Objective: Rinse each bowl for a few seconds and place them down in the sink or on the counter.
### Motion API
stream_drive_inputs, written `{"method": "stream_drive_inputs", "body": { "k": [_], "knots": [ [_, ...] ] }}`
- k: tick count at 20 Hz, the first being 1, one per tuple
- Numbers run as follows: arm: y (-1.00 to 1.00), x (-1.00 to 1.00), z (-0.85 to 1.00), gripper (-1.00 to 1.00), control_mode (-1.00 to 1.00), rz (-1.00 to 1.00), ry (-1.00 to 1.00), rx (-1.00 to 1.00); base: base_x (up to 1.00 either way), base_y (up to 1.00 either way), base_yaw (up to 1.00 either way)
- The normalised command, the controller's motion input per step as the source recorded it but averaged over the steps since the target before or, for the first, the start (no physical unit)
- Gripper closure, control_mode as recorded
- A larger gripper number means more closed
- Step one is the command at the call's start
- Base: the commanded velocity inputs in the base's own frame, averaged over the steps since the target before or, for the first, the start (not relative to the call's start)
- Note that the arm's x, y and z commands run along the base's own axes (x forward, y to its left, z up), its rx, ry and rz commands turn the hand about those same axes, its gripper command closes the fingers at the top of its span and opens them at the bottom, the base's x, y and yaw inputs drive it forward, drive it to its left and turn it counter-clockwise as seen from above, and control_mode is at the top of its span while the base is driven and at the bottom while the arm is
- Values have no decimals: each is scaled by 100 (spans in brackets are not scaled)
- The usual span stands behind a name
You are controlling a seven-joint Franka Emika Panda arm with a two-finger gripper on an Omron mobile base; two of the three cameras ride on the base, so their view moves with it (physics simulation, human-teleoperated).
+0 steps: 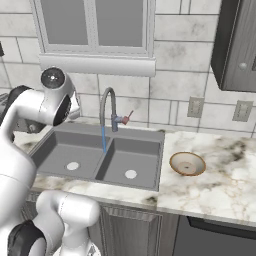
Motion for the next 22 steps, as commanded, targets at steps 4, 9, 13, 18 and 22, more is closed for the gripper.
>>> {"method": "stream_drive_inputs", "body": {
  "k": [4, 9, 13, 18, 22],
  "knots": [
    [28, -1, -20, -100, -100, 2, 2, 3, 0, 0, 0],
    [24, -2, -22, -100, -100, 4, 2, 4, 0, 0, 0],
    [25, -2, -20, -100, -100, 5, 3, 4, 0, 0, 0],
    [30, -3, -19, -100, -100, 6, 2, 2, 0, 0, 0],
    [35, -1, -15, -100, -100, 9, 3, 0, 0, 0, 0]
  ]
}}
